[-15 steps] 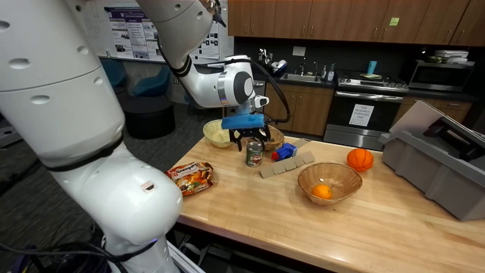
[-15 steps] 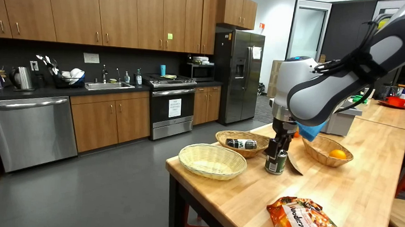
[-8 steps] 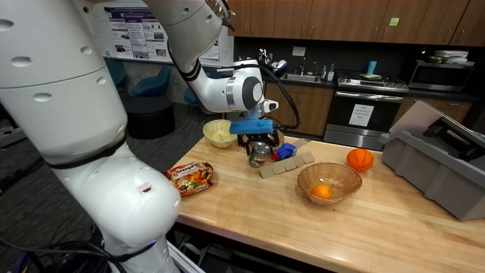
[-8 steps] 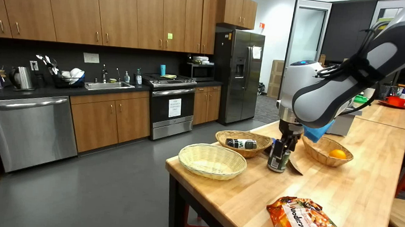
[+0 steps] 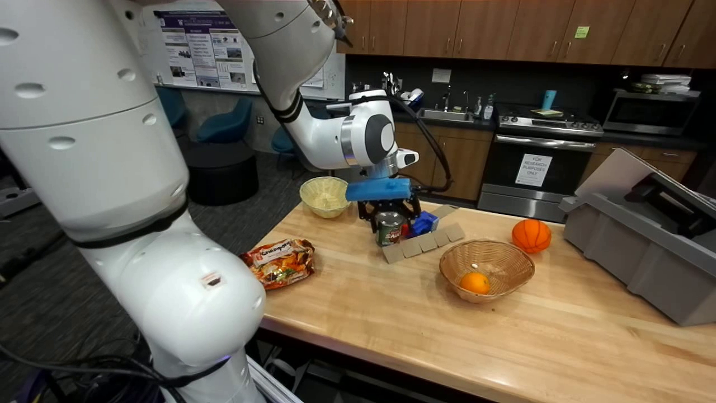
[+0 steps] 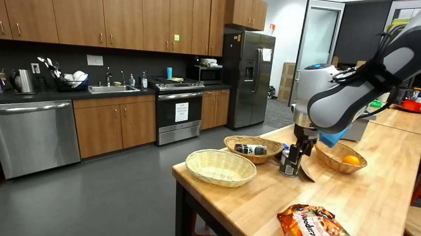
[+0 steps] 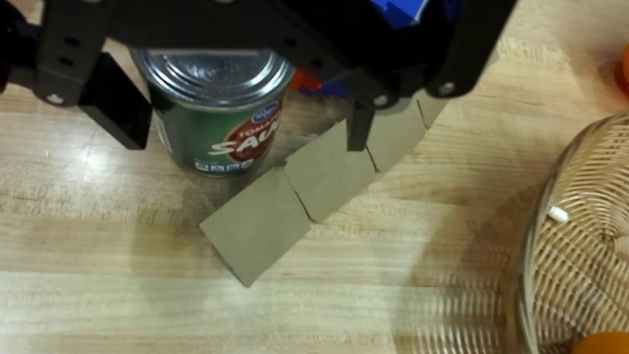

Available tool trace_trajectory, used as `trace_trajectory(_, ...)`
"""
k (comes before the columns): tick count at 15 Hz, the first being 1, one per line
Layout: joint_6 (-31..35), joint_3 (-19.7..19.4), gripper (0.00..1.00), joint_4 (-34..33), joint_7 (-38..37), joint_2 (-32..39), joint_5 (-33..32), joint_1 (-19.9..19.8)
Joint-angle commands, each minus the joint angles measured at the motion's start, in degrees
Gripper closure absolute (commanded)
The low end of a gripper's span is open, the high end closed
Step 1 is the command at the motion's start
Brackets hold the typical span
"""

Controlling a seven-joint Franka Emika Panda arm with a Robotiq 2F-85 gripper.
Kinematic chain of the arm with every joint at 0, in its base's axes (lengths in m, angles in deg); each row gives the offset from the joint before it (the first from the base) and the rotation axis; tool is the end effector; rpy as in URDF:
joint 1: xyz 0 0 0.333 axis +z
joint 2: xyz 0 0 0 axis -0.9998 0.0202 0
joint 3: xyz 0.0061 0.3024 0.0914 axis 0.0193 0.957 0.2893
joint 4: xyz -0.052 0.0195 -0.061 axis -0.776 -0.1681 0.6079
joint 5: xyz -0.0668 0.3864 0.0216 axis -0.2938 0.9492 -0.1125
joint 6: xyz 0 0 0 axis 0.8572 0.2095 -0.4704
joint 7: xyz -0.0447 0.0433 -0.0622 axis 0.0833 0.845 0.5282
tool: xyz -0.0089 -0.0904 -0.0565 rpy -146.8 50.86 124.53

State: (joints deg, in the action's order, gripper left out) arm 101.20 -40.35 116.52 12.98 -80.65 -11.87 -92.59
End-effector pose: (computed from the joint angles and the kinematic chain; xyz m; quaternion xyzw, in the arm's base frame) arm 0.4548 -0.0329 0.3273 0.9827 0.1345 0.0497 0.1169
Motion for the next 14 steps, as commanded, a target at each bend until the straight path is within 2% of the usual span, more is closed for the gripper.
trace_trajectory(1,2.62,0.17,0.0,-0.58,0.54,0.09,0.73,0.77)
trace_trajectory(7,6.5,1.03,0.0,-0.95,0.63,0.92,0.52,1.67)
trace_trajectory(14,7.15,0.78,0.0,-1.15,0.38,2.9,0.65,1.5)
